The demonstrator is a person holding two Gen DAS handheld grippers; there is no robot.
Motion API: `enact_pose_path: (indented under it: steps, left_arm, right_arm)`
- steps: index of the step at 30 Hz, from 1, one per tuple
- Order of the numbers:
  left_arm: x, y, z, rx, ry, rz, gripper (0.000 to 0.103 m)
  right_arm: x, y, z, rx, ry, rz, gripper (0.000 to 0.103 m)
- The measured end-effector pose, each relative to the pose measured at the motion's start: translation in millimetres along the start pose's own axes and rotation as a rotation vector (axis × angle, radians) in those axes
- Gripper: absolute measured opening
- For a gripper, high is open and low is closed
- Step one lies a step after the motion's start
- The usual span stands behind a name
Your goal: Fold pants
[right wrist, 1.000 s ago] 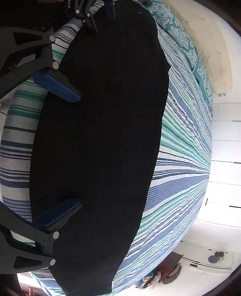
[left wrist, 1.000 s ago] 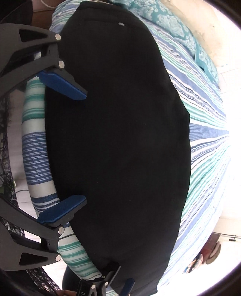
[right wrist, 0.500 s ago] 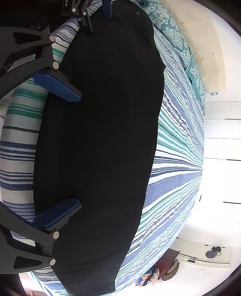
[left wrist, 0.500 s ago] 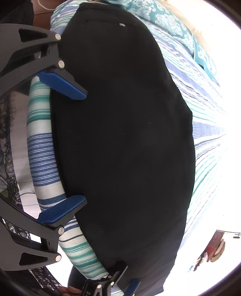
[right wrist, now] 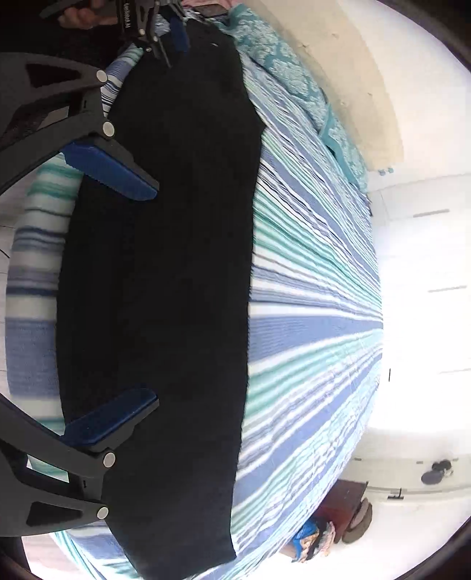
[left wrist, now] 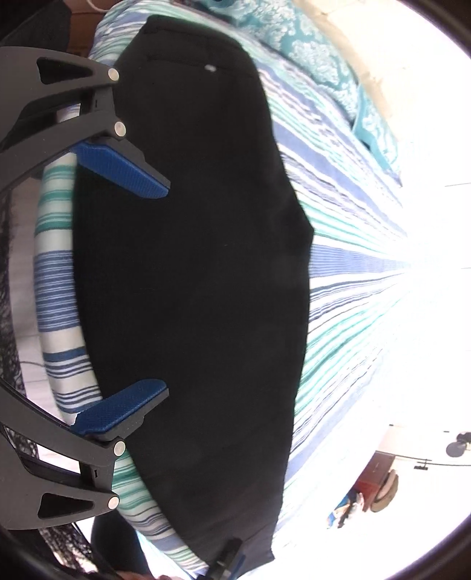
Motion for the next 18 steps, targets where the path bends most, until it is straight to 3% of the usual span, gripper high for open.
enact_pose_path:
  steps: [5, 7, 10, 14, 16, 18]
  left_arm:
    - [-23.4, -5.2, 6.4, -0.013, -0.034, -0.063, 0.101]
    - [-28.4, -6.3, 7.6, -0.016, -0.037, -0.073, 0.101]
    - [-29.5, -7.6, 10.7, -0.029, -0.037, -0.081, 0.101]
    - [-31.2, -8.8, 12.9, -0.043, -0.040, -0.082, 0.101]
    - [-28.8, -7.5, 15.1, -0.044, -0.042, -0.081, 0.101]
    - [-30.4, -6.7, 16.6, -0.048, -0.049, -0.083, 0.101]
  right_arm:
    - [-24.4, -2.2, 114.1, -0.310, 0.023, -0.149, 0.102]
    - [-19.8, -4.9, 149.6, -0.384, -0.028, -0.111, 0.101]
    - [-7.1, -24.3, 194.0, -0.374, 0.044, -0.068, 0.101]
    - [17.0, -55.8, 262.2, -0.357, -0.012, -0.011, 0.101]
    - [15.0, -66.5, 292.3, -0.349, -0.115, -0.079, 0.101]
    - [8.6, -67.3, 314.4, -0.330, -0.164, -0.160, 0.101]
Point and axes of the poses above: each gripper's, at about its wrist camera, not at the fingertips, and x roughly against the way its jaws point, z to its right, y to its underside, the point moved 1 cm from there along -x, roughly the way its jaws point, and after that the axes turned 3 degrees about y, right-handed, at the moved point
